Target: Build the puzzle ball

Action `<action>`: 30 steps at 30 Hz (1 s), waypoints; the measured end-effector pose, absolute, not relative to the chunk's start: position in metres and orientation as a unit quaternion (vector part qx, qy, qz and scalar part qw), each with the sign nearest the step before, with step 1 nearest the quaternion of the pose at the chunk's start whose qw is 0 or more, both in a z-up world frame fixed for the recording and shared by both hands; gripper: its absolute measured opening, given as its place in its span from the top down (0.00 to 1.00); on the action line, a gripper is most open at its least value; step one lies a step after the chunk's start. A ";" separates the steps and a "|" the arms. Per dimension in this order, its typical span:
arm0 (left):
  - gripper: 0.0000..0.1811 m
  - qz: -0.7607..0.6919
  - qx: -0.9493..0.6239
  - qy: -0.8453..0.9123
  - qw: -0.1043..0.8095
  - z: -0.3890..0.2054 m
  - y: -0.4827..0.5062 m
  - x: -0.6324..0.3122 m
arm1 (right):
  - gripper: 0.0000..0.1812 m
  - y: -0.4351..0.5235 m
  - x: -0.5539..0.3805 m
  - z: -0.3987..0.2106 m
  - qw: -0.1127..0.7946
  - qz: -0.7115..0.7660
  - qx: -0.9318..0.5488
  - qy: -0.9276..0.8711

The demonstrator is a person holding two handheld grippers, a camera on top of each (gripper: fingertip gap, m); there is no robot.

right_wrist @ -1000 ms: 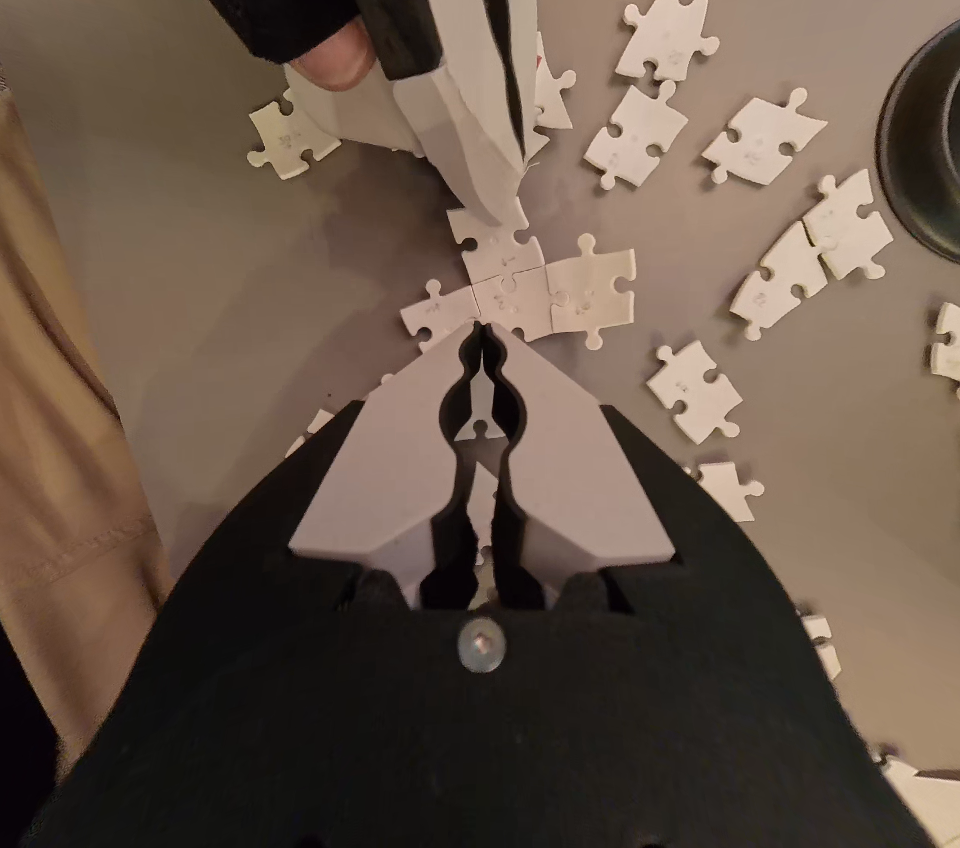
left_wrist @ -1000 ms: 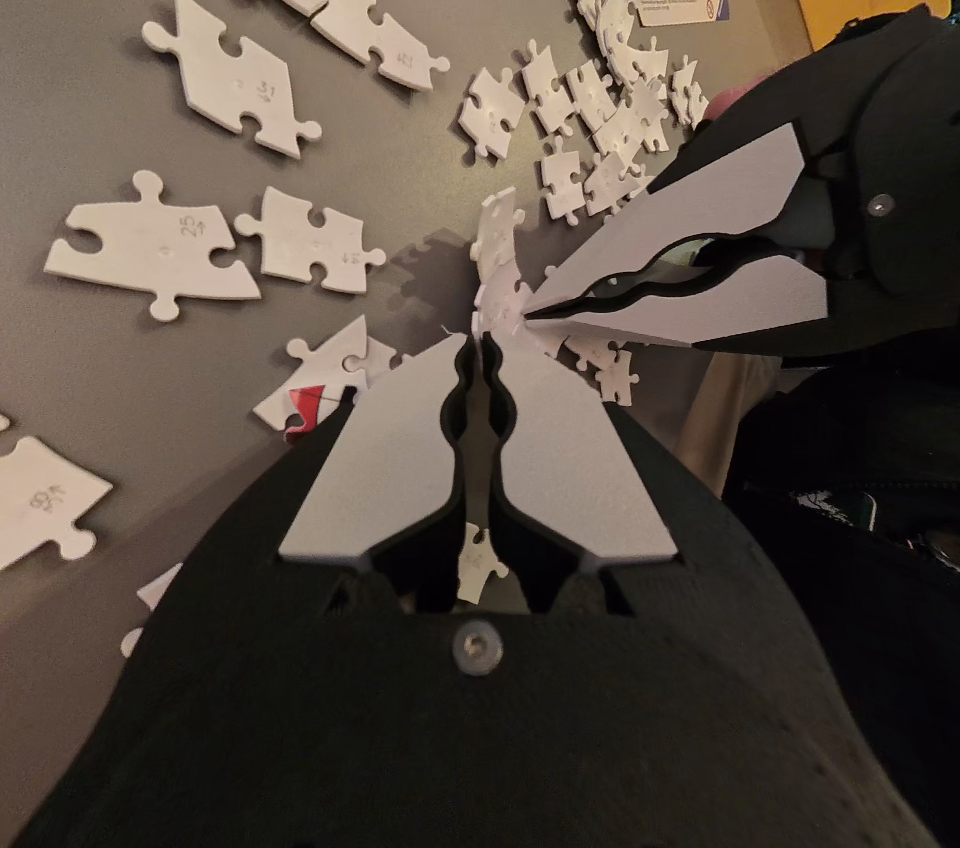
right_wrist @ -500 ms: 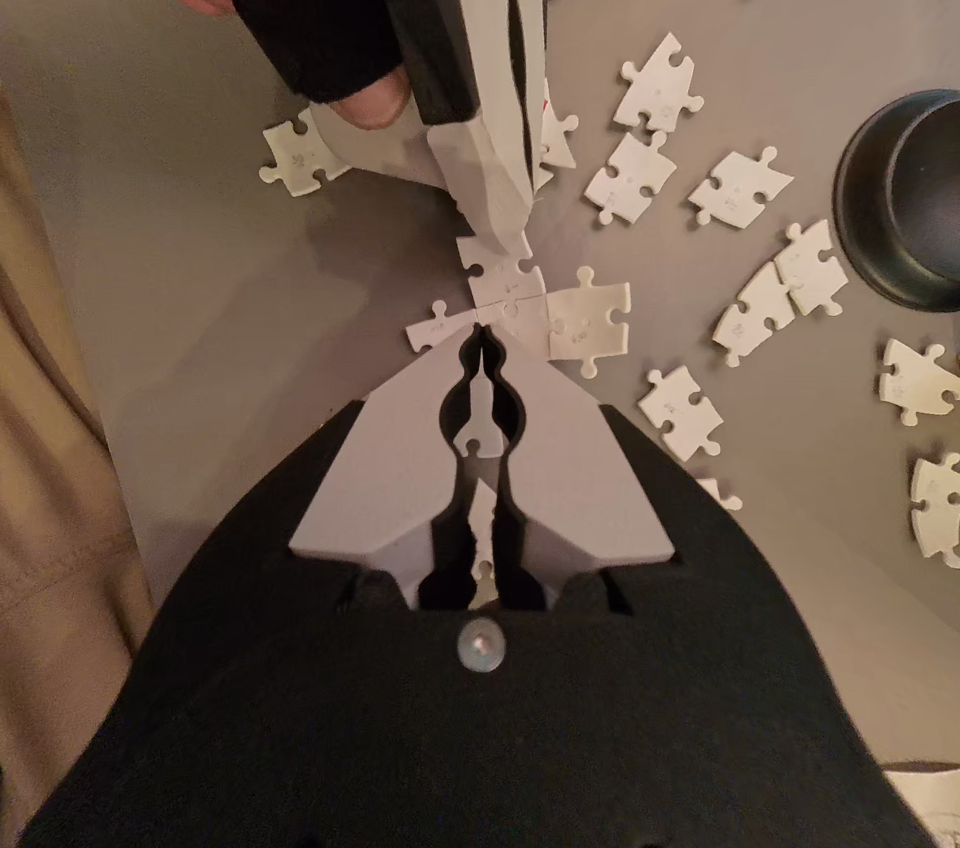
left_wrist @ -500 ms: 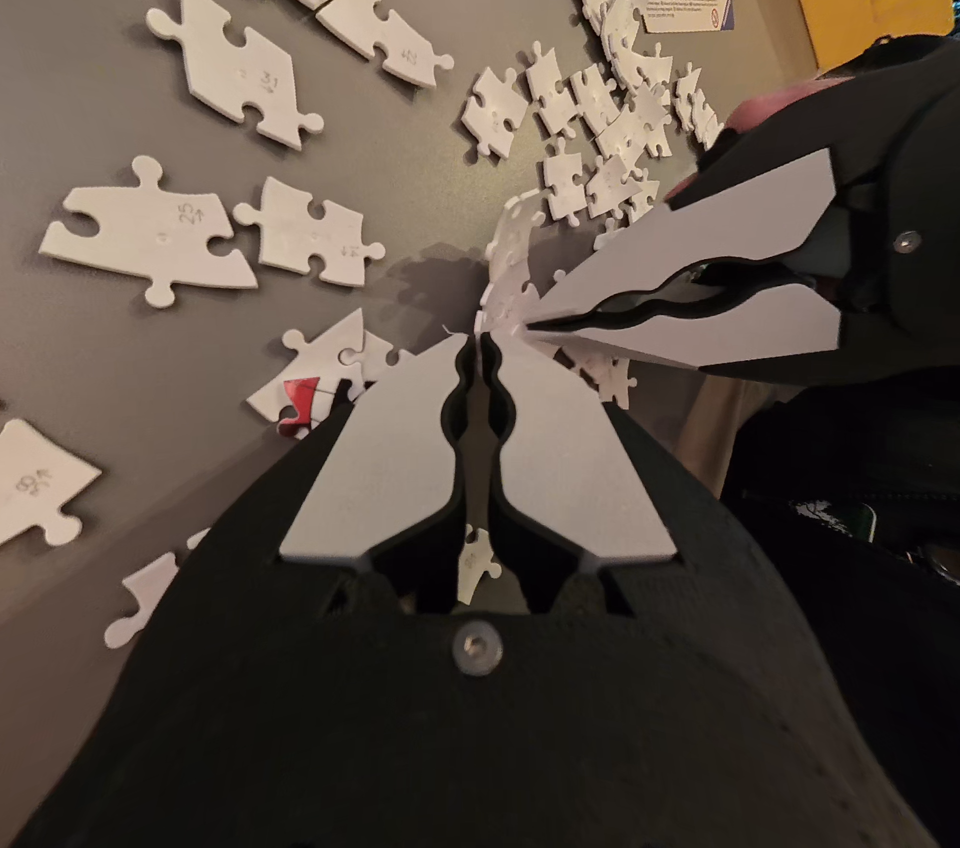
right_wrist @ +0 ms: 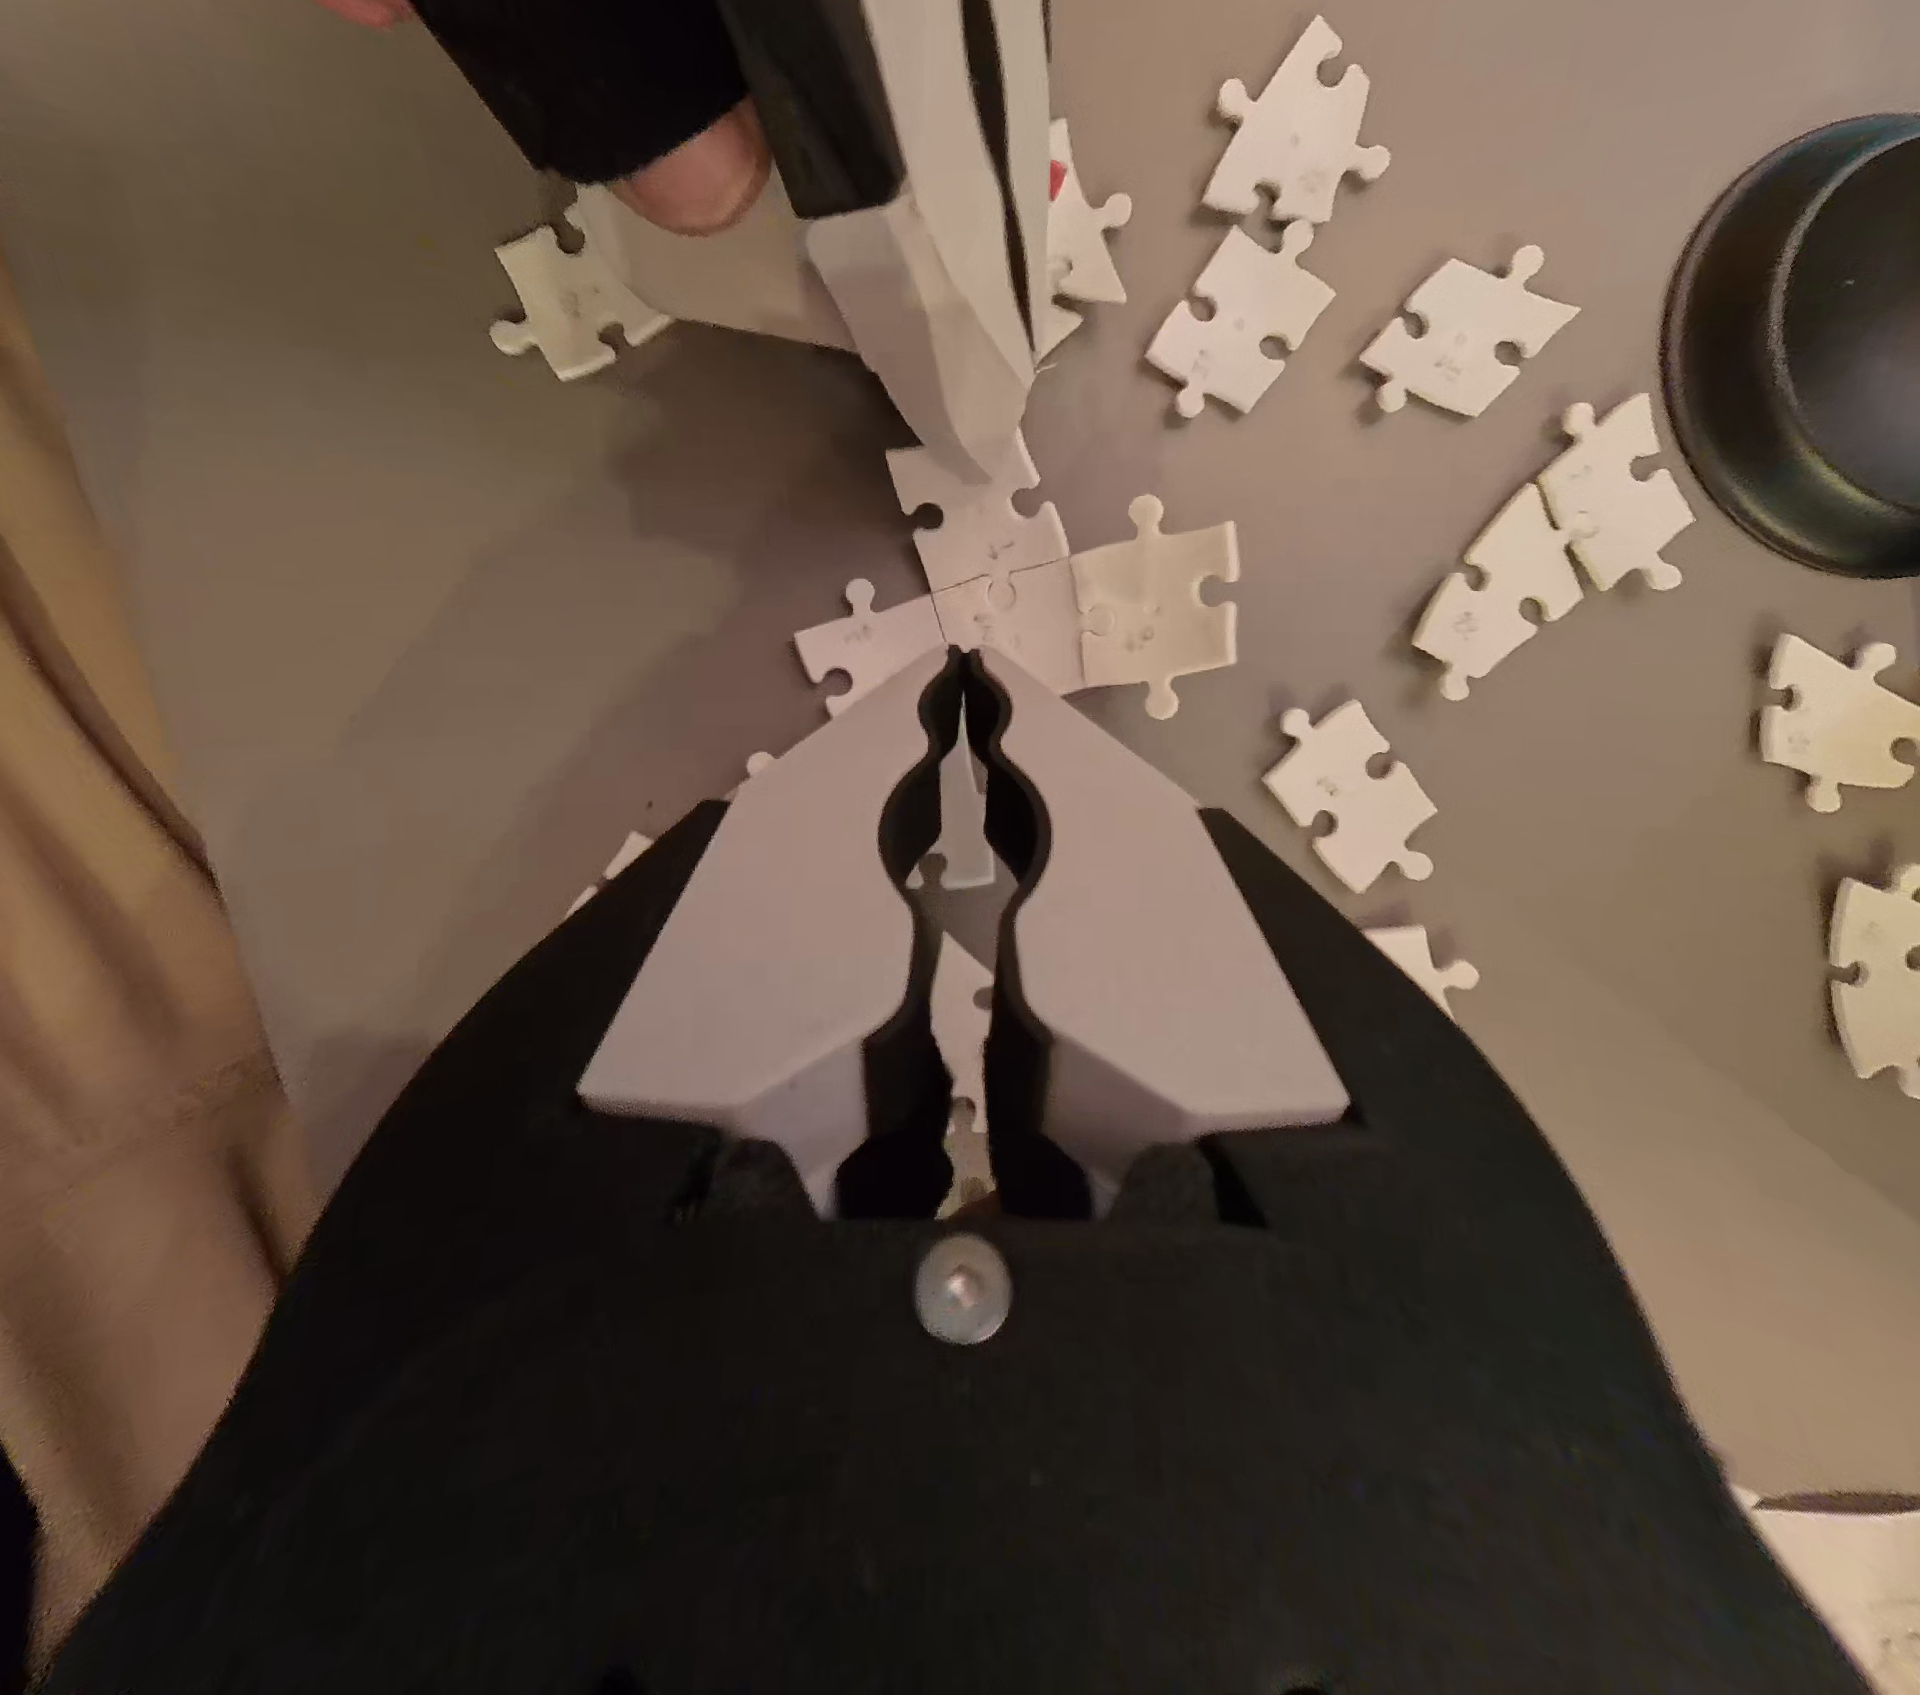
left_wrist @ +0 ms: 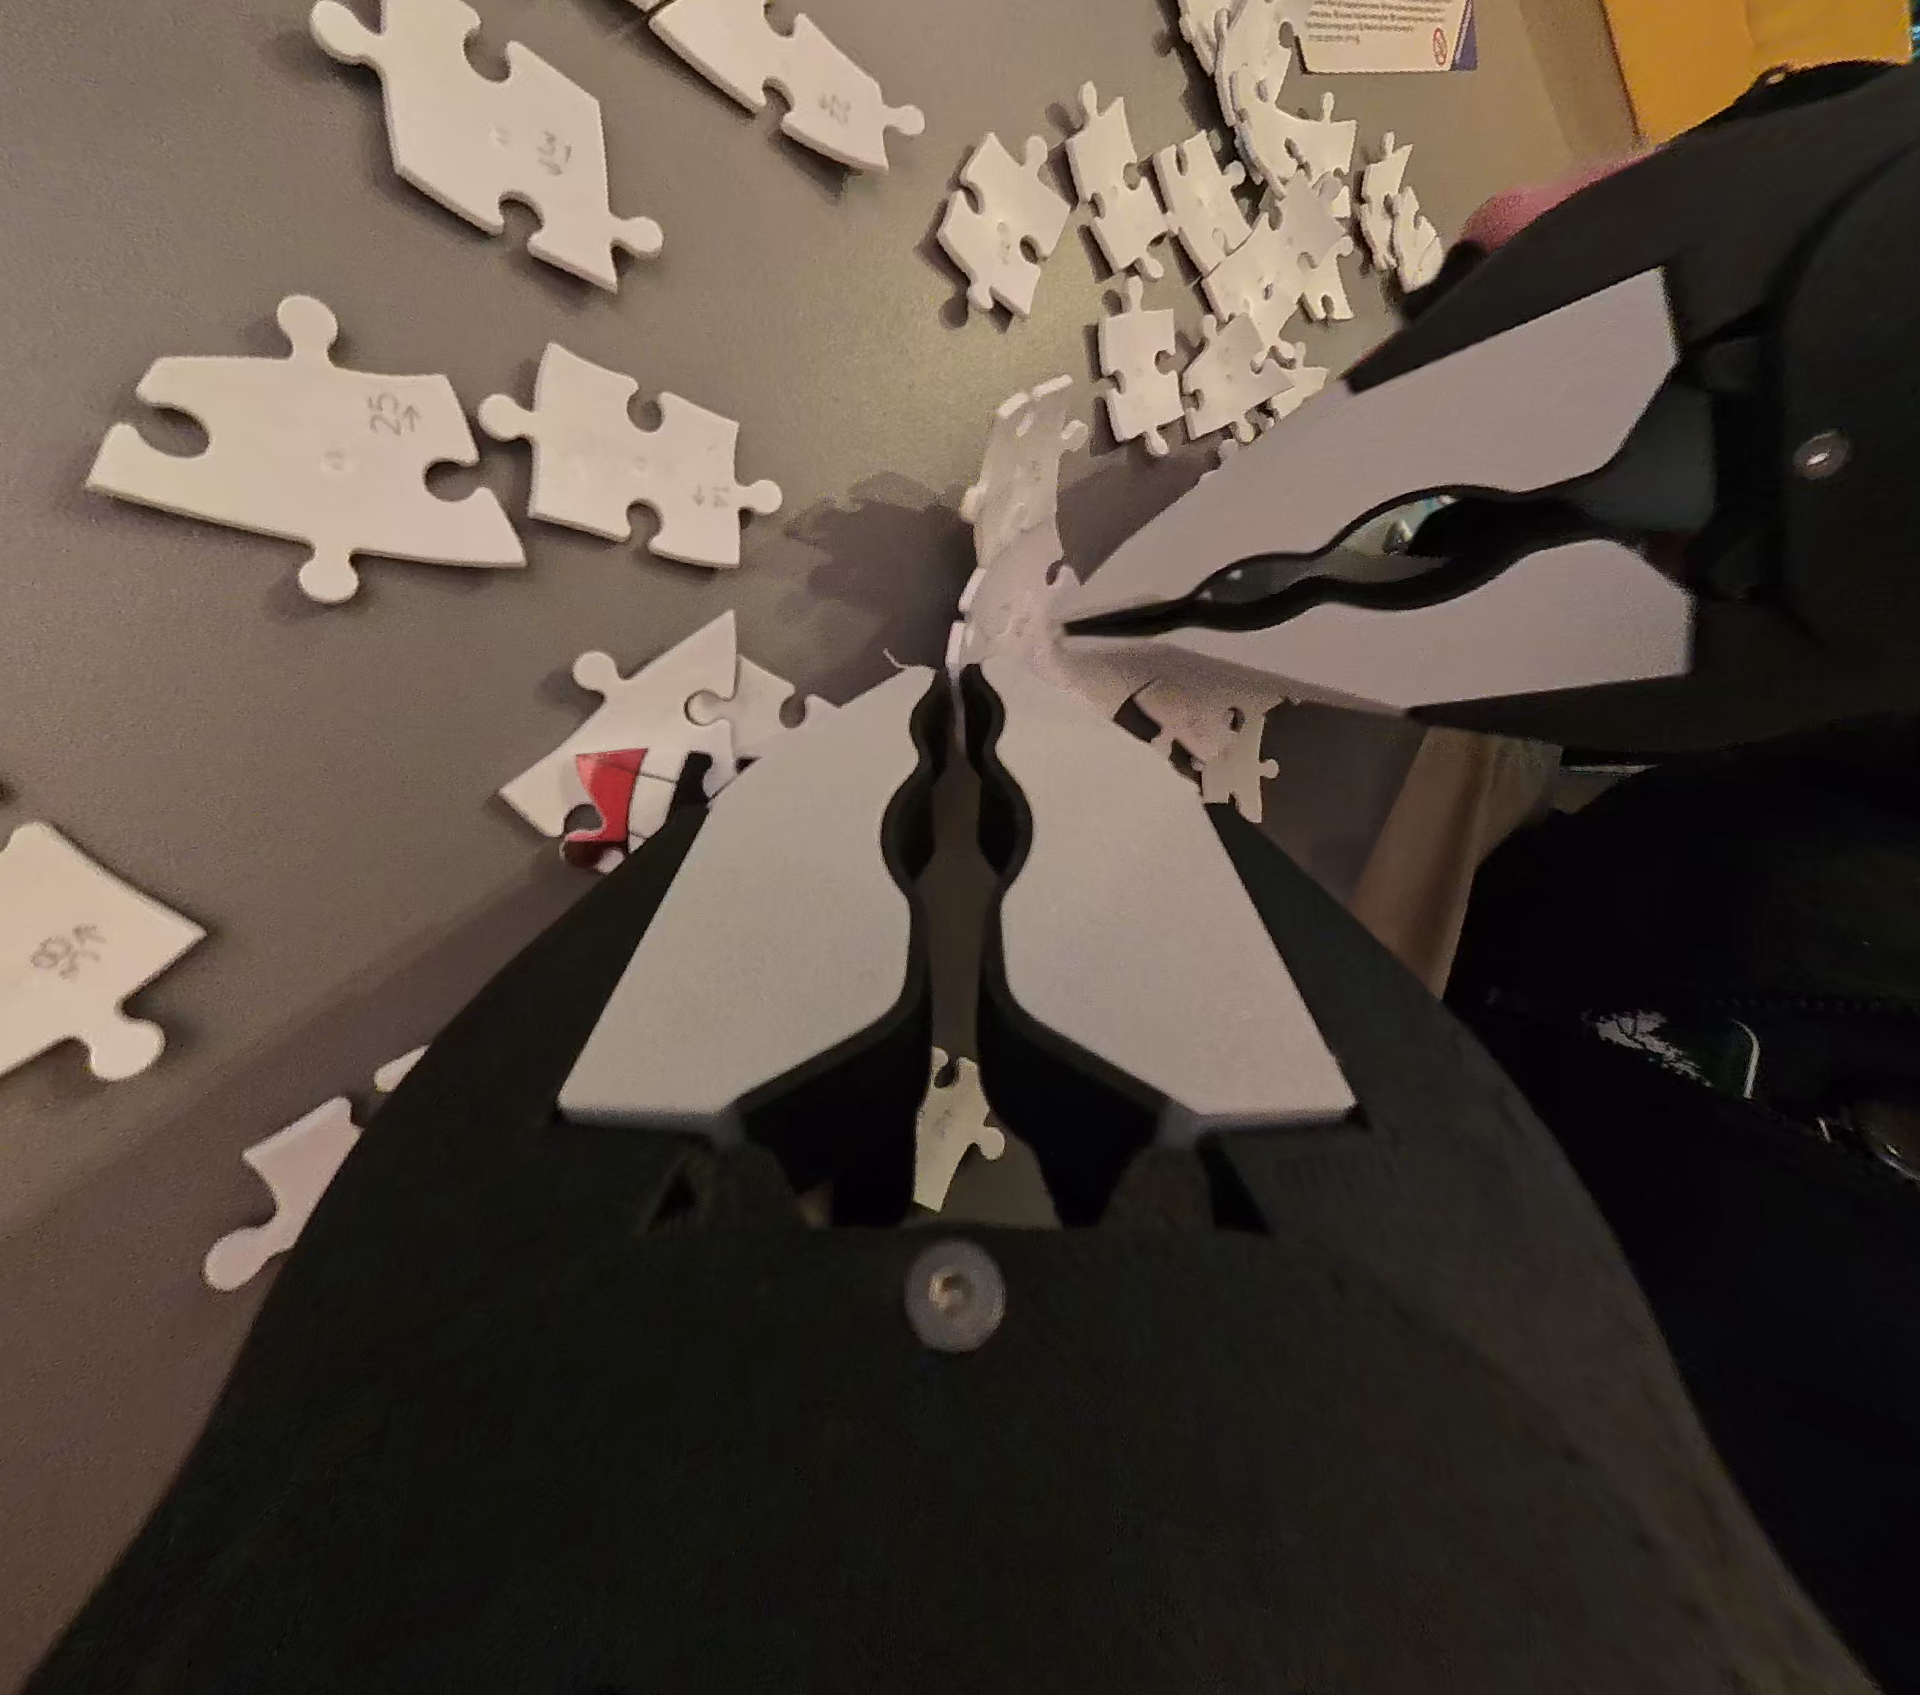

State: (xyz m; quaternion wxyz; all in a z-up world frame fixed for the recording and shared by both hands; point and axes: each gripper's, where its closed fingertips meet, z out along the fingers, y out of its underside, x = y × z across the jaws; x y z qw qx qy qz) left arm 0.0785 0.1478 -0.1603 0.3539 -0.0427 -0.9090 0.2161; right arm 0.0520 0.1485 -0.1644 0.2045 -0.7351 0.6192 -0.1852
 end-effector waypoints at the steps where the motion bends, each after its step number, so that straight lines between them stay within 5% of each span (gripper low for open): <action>1: 0.99 0.217 -0.042 -0.909 0.353 -0.160 0.148 0.078 | 1.00 0.148 0.052 -0.157 0.220 -0.189 -0.728 0.622; 20: 0.96 0.228 -0.028 -0.909 0.348 -0.159 0.161 0.072 | 1.00 0.130 0.013 -0.141 0.273 -0.160 -0.666 0.675; 30: 0.92 0.213 -0.046 -0.920 0.326 -0.164 0.175 0.065 | 0.90 0.132 0.007 -0.151 0.310 -0.122 -0.629 0.702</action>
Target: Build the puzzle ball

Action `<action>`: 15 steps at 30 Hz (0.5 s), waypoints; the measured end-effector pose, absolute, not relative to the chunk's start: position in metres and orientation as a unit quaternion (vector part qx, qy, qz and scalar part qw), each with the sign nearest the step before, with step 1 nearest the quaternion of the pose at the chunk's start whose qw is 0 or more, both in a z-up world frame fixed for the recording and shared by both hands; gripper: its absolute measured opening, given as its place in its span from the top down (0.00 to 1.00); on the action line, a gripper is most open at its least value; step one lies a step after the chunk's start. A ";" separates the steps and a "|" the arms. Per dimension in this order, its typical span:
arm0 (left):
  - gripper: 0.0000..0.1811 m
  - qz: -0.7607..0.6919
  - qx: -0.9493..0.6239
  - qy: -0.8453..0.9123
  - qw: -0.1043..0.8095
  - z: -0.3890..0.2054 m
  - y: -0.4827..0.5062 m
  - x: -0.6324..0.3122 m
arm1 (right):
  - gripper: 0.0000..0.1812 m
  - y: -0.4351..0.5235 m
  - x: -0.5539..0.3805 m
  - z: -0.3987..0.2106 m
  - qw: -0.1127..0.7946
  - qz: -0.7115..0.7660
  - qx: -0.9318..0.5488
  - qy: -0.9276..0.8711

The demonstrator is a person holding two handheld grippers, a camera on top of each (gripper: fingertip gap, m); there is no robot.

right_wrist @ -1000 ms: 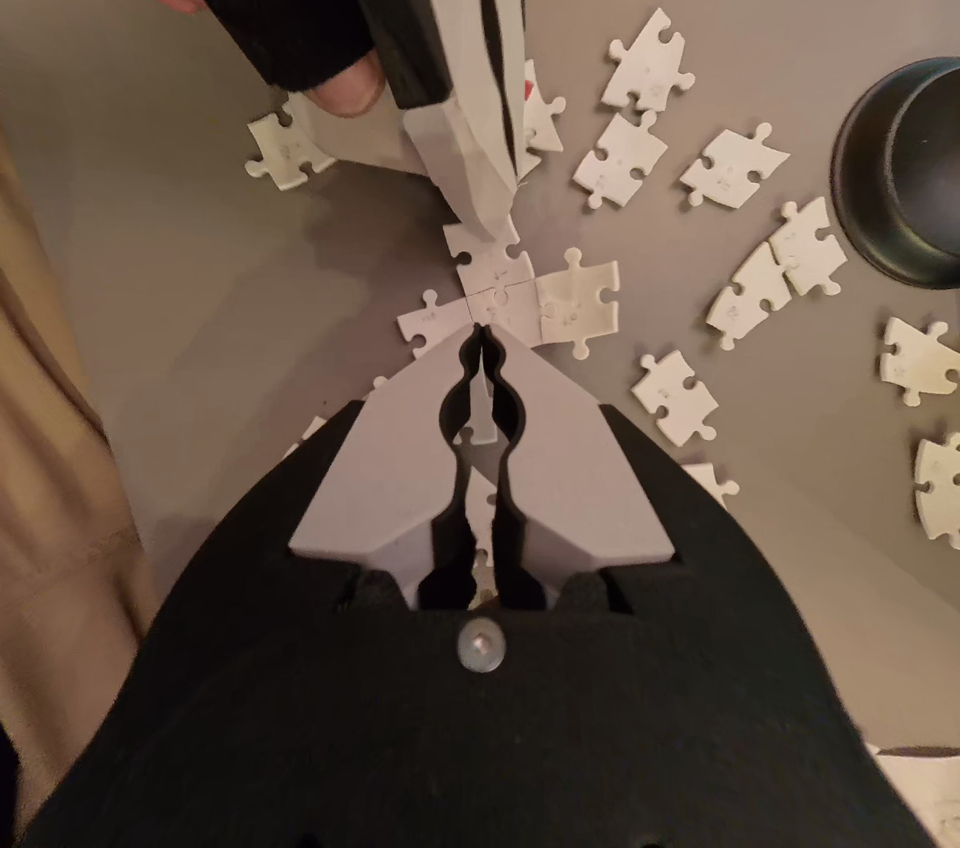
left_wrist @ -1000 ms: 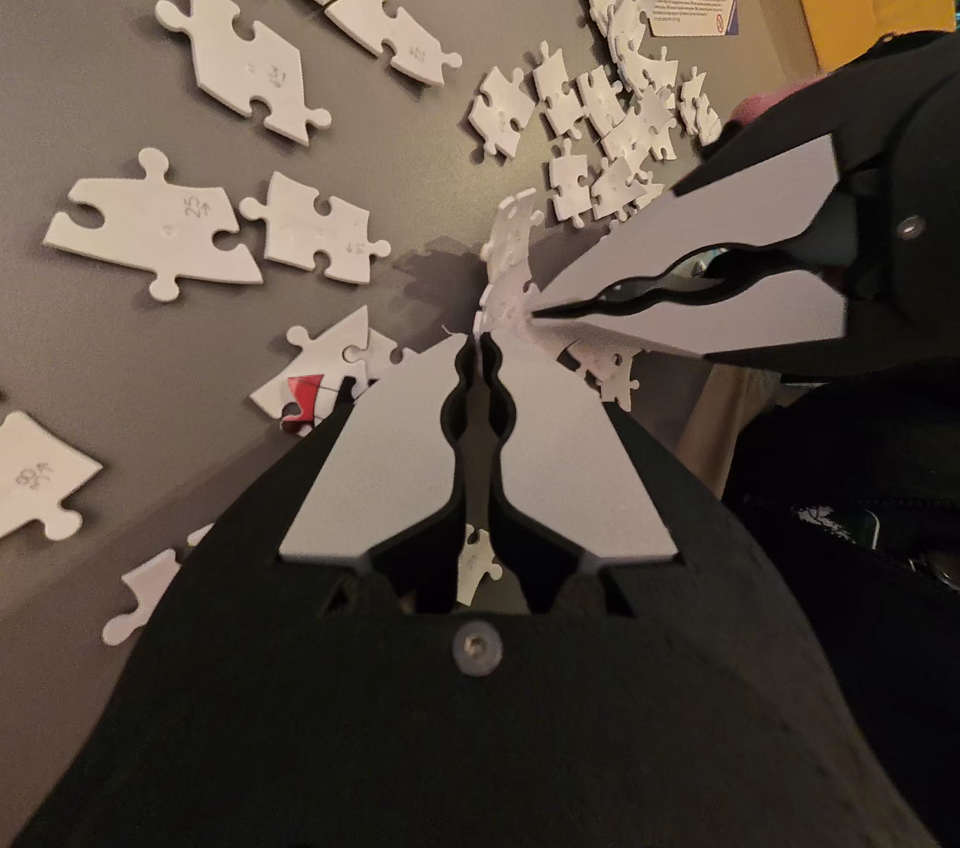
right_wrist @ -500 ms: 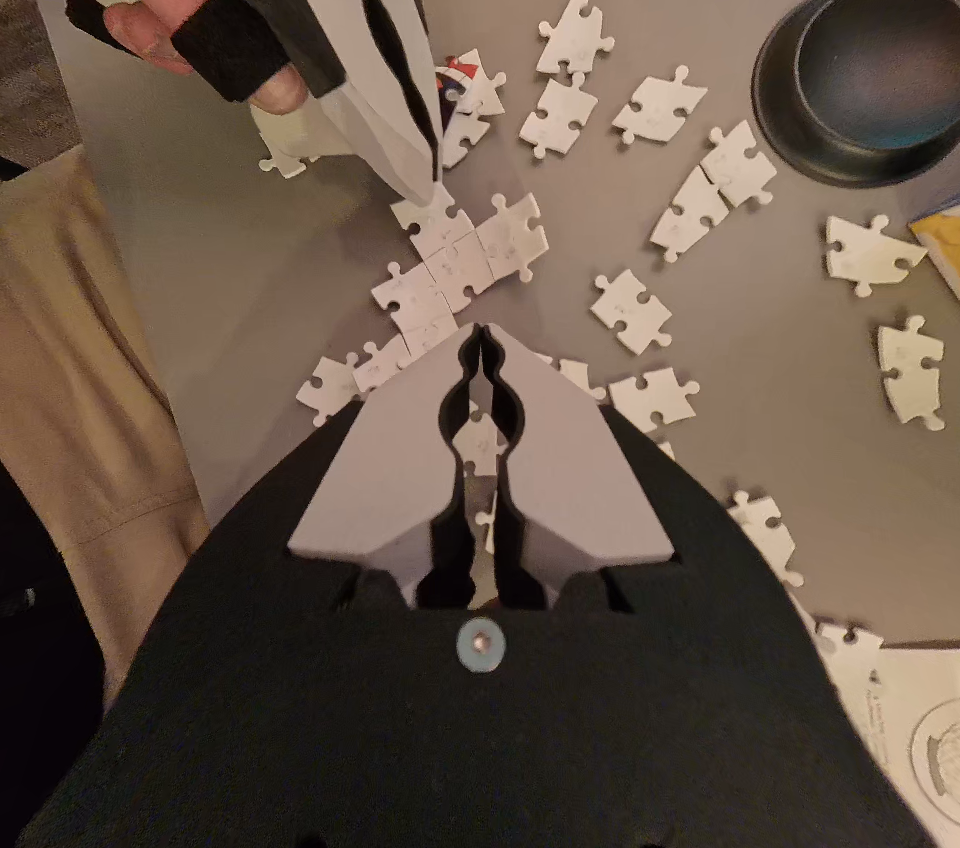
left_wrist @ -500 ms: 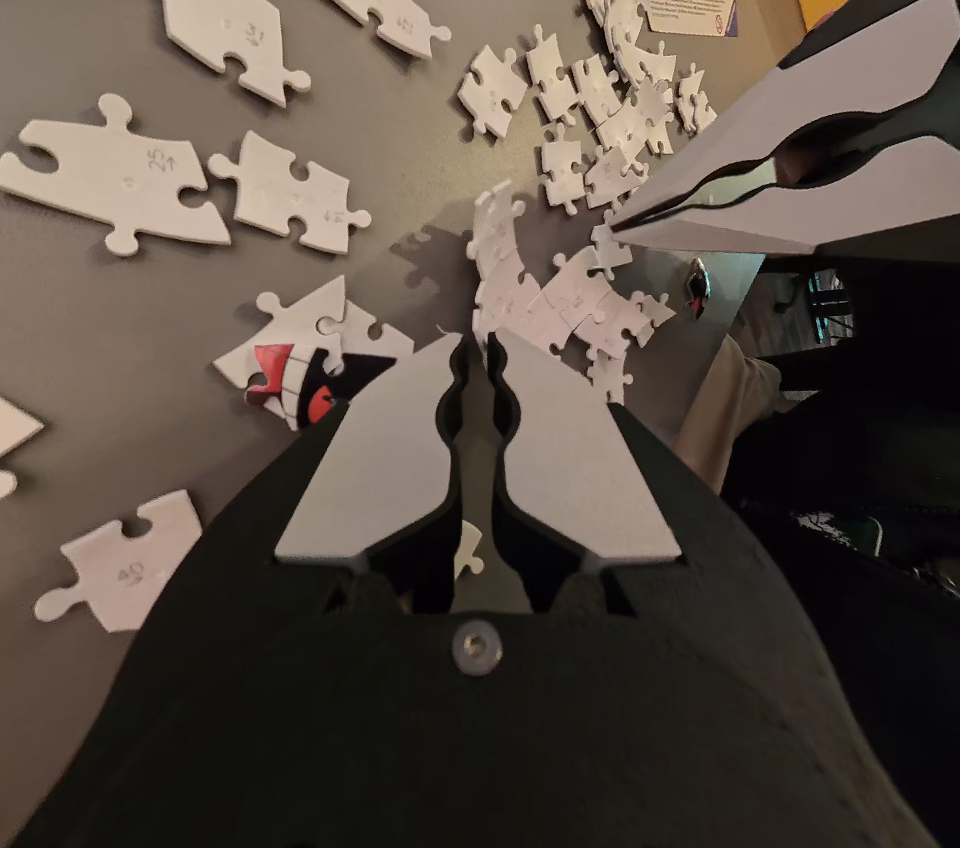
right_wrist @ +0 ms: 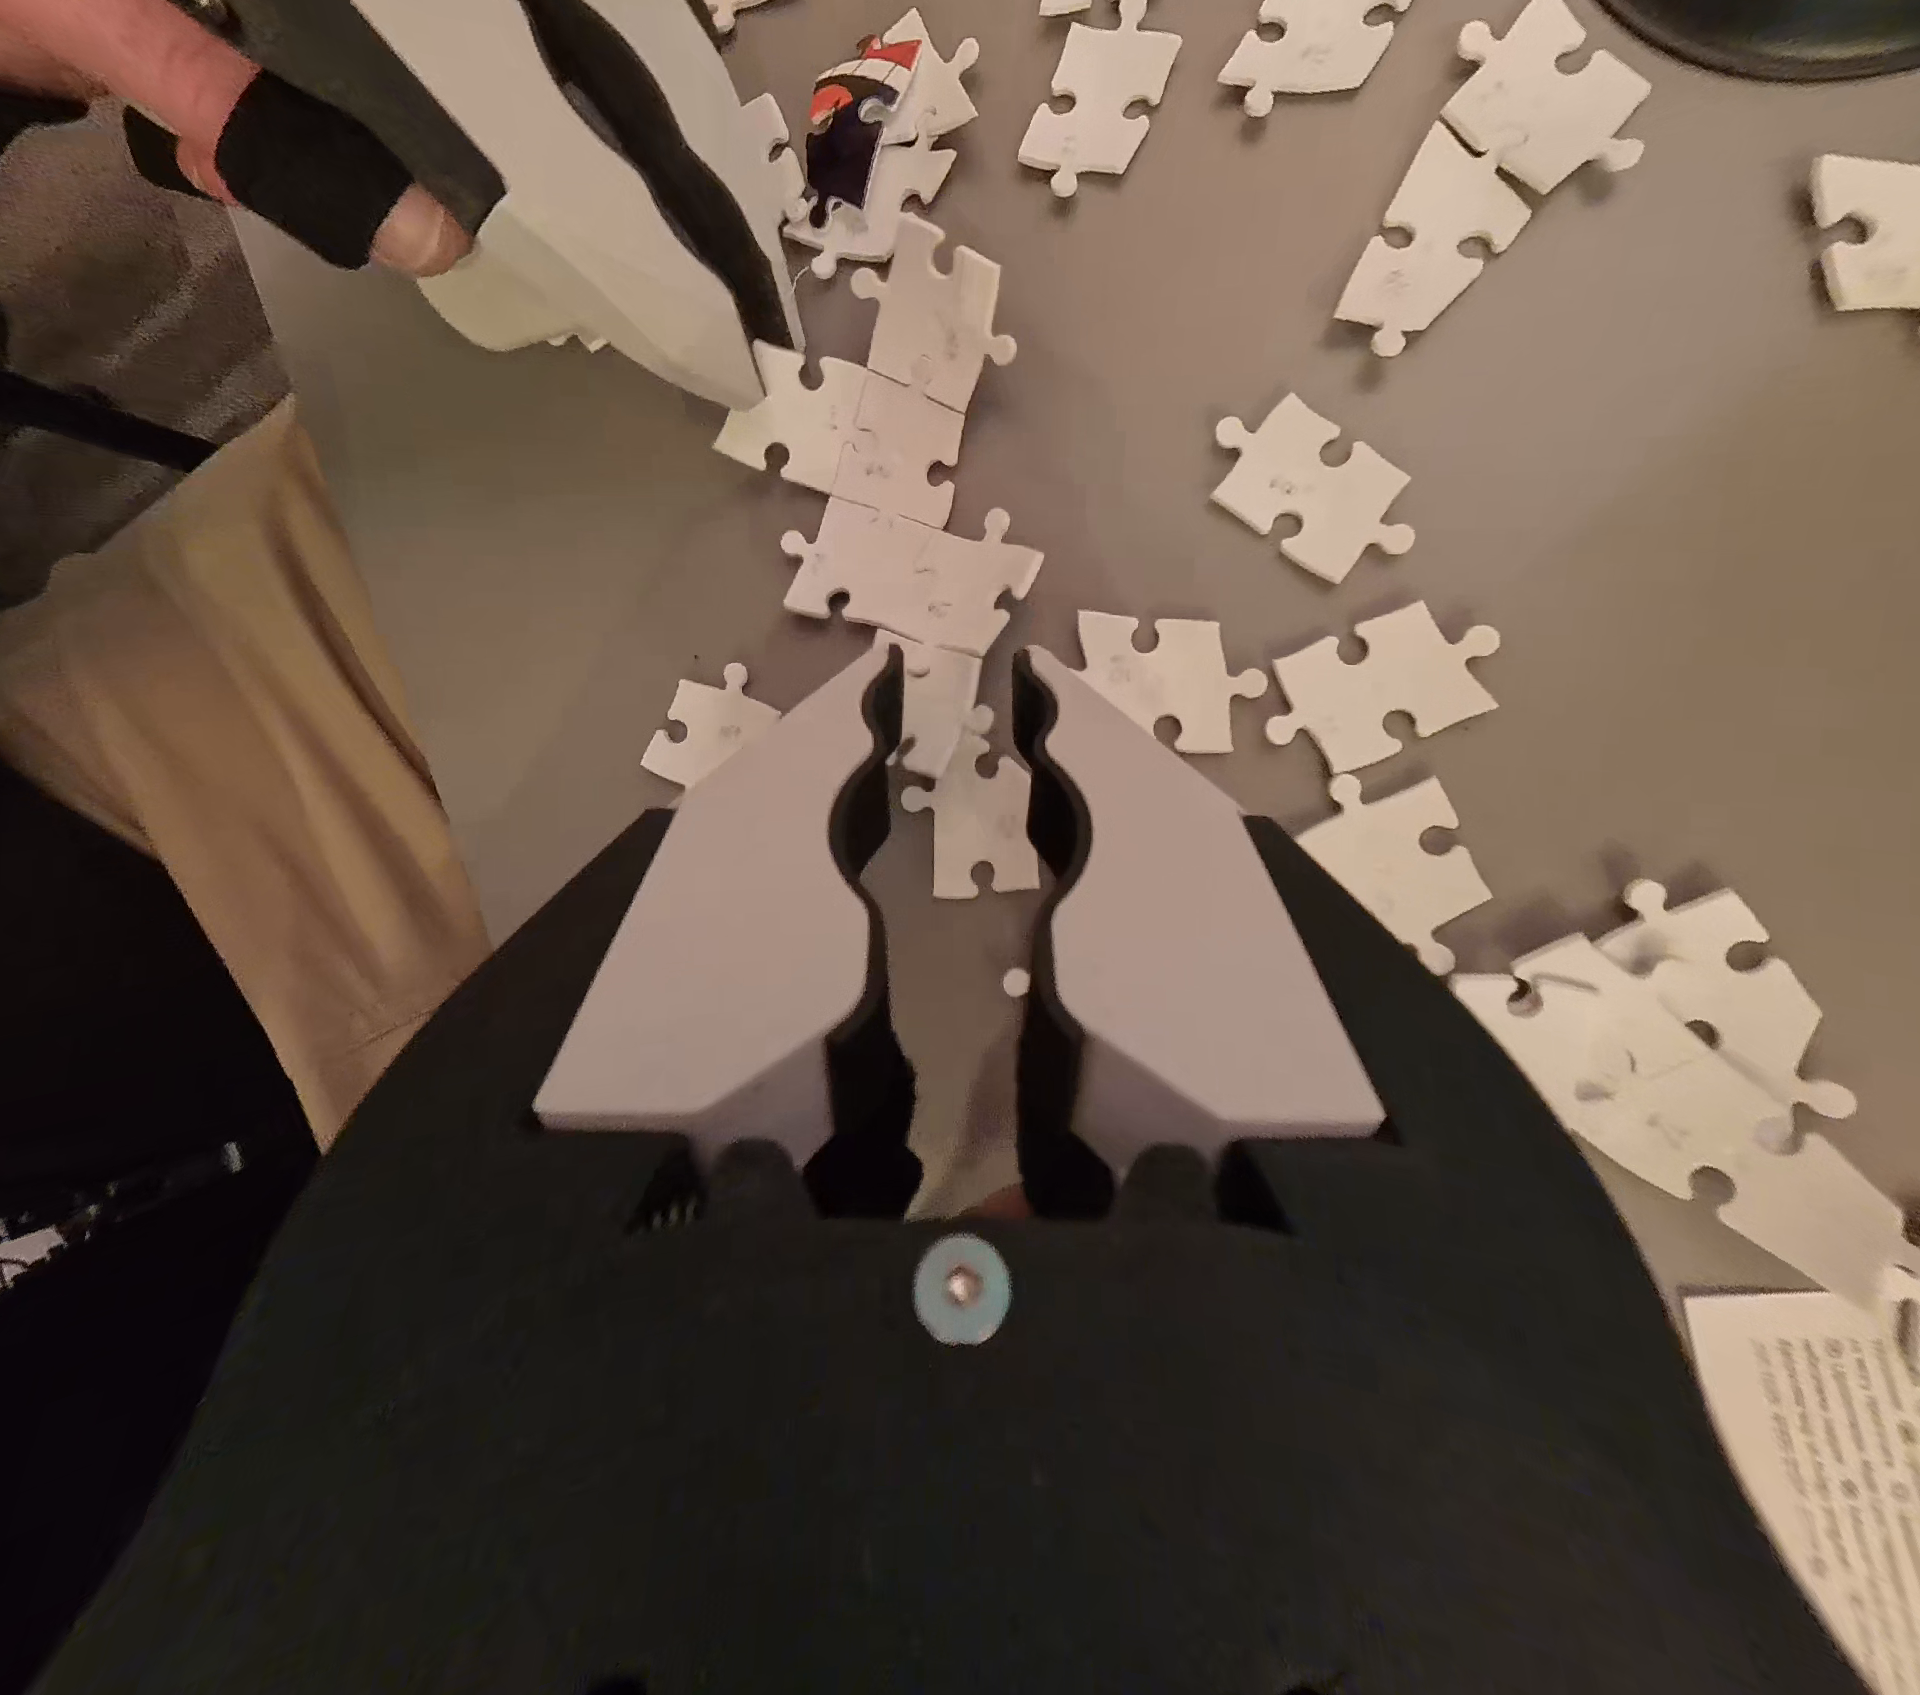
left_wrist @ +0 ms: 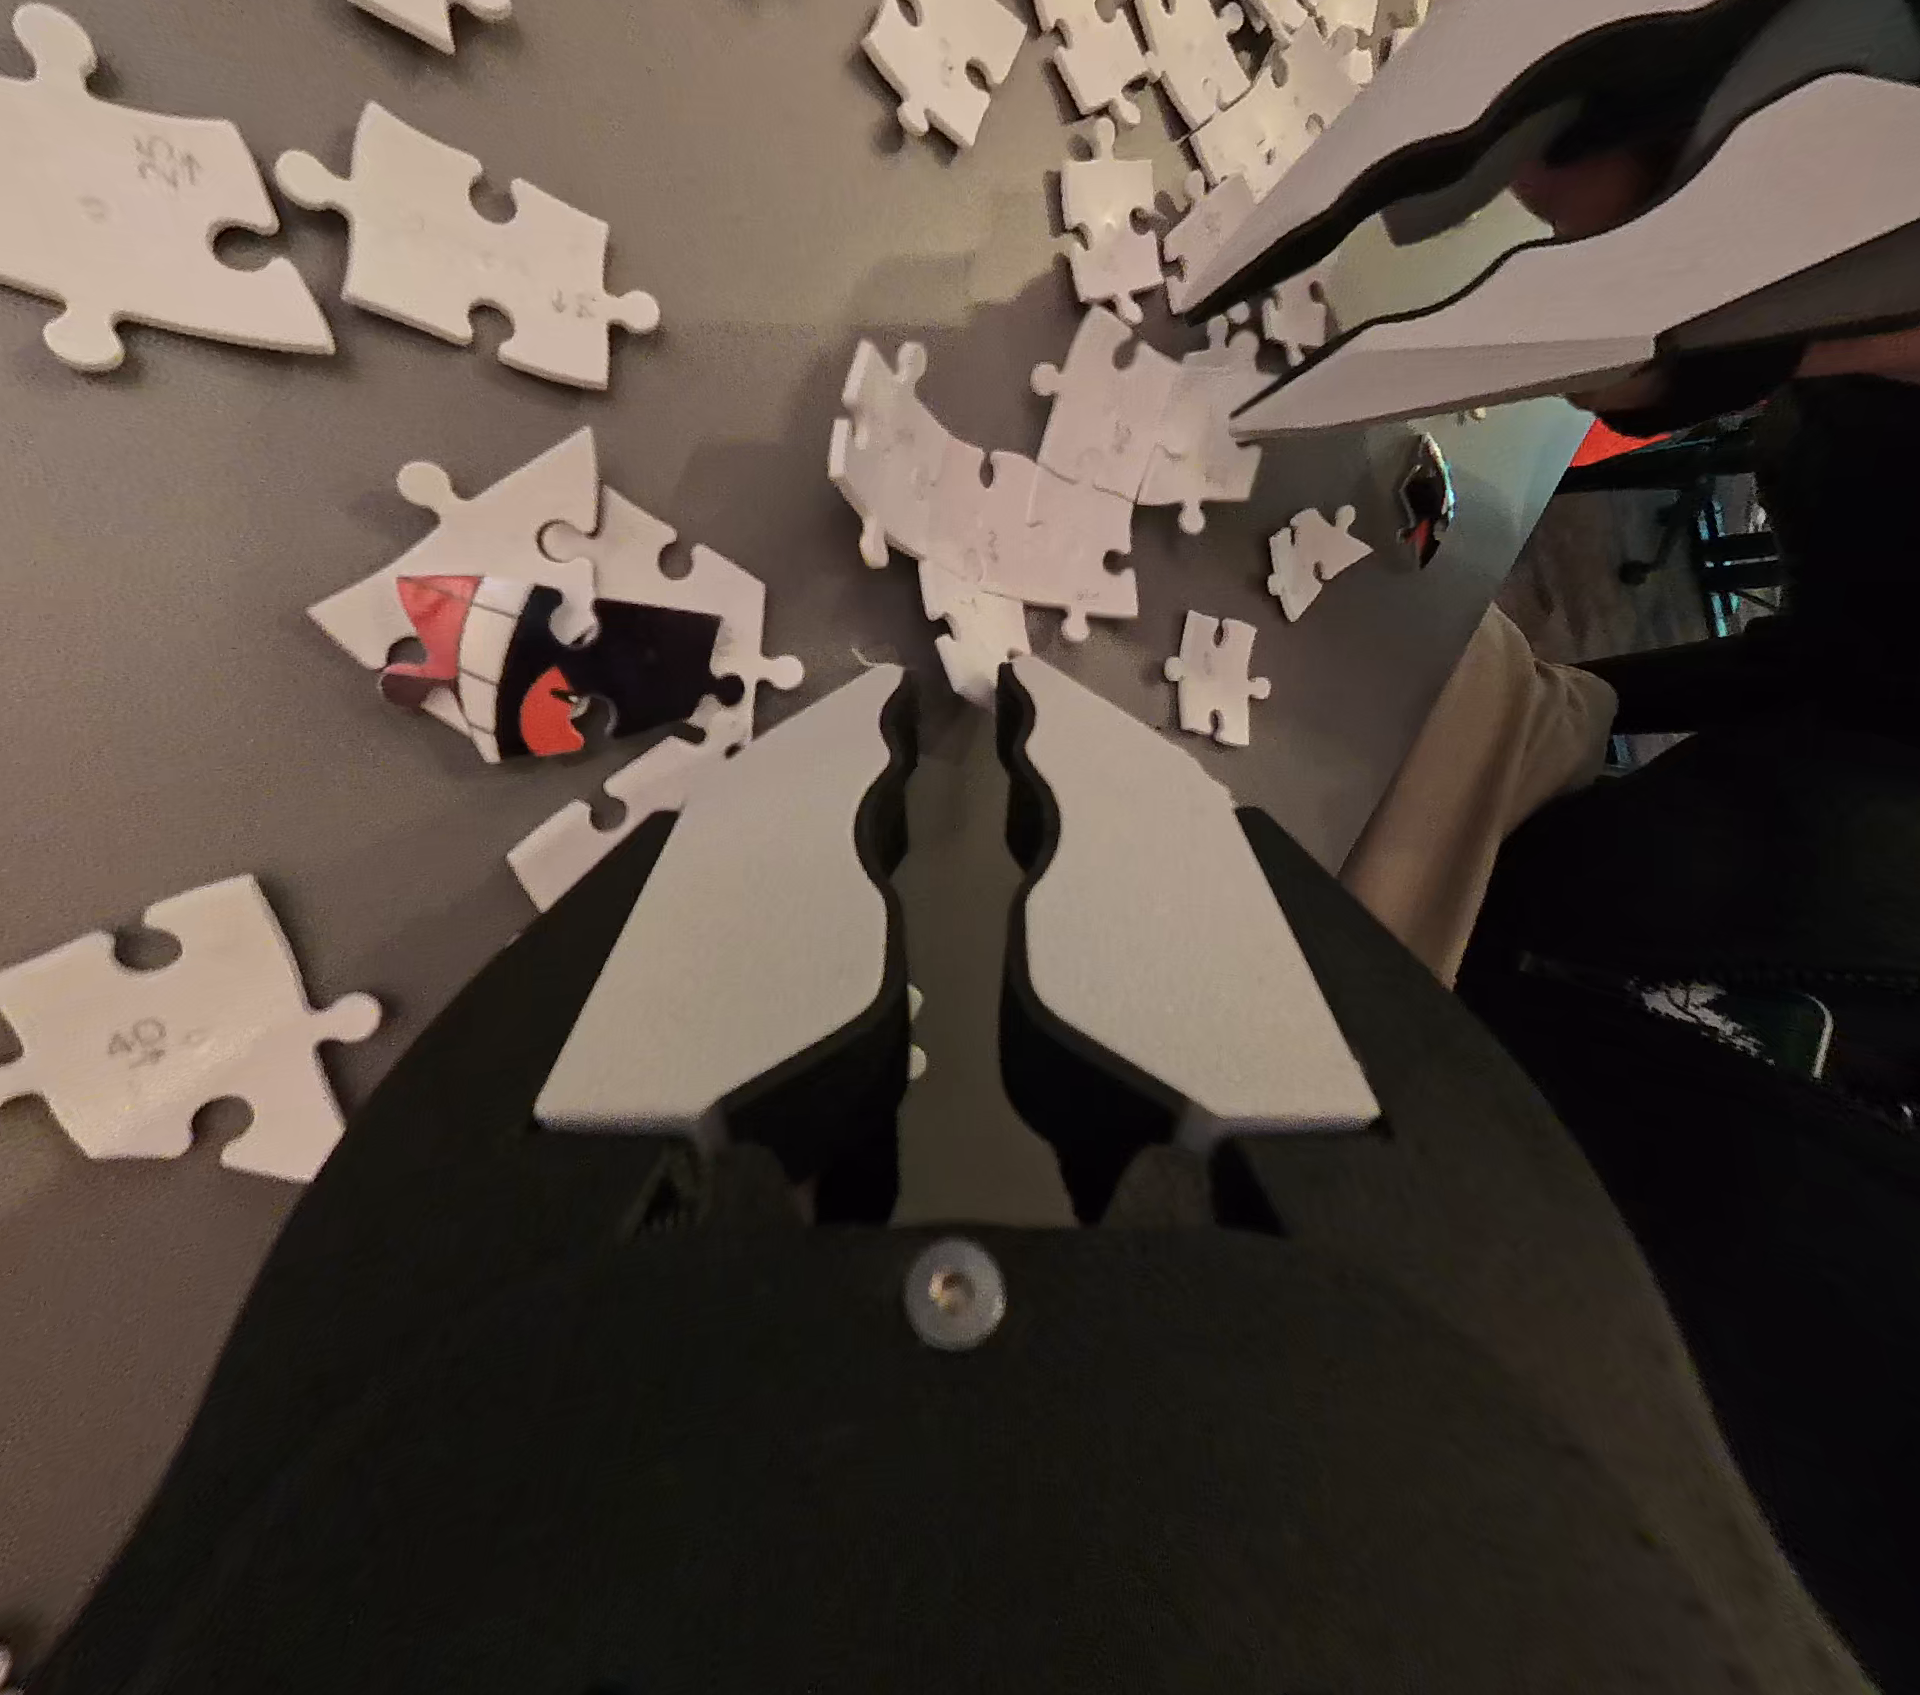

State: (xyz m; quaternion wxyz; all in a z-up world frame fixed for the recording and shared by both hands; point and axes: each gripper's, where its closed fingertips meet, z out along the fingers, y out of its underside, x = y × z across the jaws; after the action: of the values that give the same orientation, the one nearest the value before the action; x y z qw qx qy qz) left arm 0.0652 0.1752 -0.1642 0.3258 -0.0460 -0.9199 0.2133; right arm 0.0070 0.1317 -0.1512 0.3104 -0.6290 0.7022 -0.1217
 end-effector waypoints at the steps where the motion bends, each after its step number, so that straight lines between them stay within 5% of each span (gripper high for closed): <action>1: 0.92 0.214 -0.048 -0.920 0.324 -0.164 0.176 0.065 | 0.90 0.132 0.008 -0.152 0.317 -0.118 -0.623 0.705; 15: 0.85 0.273 -0.062 -0.912 0.301 -0.150 0.156 0.077 | 0.91 0.134 0.016 -0.158 0.357 -0.097 -0.597 0.711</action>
State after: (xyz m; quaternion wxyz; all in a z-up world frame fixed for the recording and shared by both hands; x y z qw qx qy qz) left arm 0.0772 0.1560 -0.1497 0.3015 -0.0621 -0.9115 0.2728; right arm 0.0164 0.1338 -0.1578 0.3573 -0.5974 0.7113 -0.0973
